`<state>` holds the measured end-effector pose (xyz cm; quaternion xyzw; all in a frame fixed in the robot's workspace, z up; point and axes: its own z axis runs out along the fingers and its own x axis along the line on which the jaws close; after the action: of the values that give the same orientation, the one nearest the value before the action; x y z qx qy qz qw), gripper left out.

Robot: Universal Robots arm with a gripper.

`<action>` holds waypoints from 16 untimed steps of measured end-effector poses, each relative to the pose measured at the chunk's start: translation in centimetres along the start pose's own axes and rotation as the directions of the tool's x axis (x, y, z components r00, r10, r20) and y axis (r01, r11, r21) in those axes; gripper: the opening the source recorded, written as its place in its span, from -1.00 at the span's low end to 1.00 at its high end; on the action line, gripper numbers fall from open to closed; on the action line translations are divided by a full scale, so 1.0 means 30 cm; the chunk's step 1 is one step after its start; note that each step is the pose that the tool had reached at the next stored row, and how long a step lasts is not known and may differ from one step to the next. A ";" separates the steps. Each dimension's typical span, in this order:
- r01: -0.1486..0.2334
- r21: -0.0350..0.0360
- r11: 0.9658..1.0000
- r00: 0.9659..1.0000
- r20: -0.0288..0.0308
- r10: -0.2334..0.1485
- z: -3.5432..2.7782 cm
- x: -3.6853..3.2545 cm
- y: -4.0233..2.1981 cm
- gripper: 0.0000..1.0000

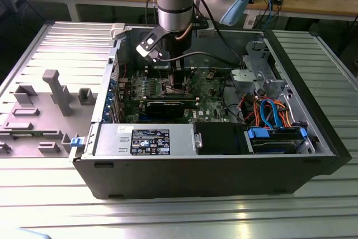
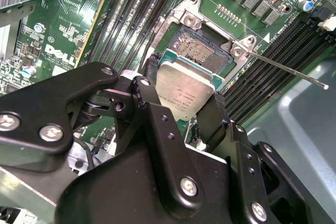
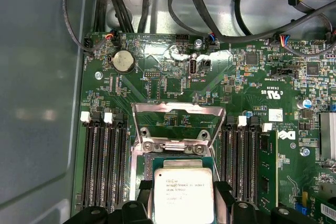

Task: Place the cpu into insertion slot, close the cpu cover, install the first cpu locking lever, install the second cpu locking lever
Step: 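Place the cpu into insertion slot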

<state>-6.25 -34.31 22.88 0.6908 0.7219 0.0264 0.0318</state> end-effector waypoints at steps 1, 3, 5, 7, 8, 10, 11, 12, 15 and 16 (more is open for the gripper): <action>0.000 0.000 1.000 1.000 0.000 0.000 0.000 0.000 0.000 0.09; 0.000 0.000 1.000 1.000 0.000 0.000 0.001 0.000 0.000 0.09; 0.000 0.000 1.000 1.000 0.000 0.000 0.001 0.000 0.000 0.09; -0.001 0.000 1.000 1.000 0.001 0.001 0.003 0.001 0.000 0.09; -0.003 0.000 1.000 1.000 0.002 0.003 0.004 0.004 0.000 0.09; -0.005 0.000 1.000 1.000 0.002 0.005 0.006 0.007 0.000 0.09; -0.005 0.000 1.000 1.000 0.002 0.005 0.007 0.010 0.000 0.09; -0.006 0.000 1.000 1.000 0.002 0.006 0.009 0.012 0.000 0.09; -0.009 0.000 1.000 1.000 0.002 0.009 0.014 0.024 0.000 0.09; -0.010 0.000 1.000 1.000 0.002 0.010 0.015 0.027 0.000 0.09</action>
<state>-6.25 -33.51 22.41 0.6945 0.7183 0.0257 0.0325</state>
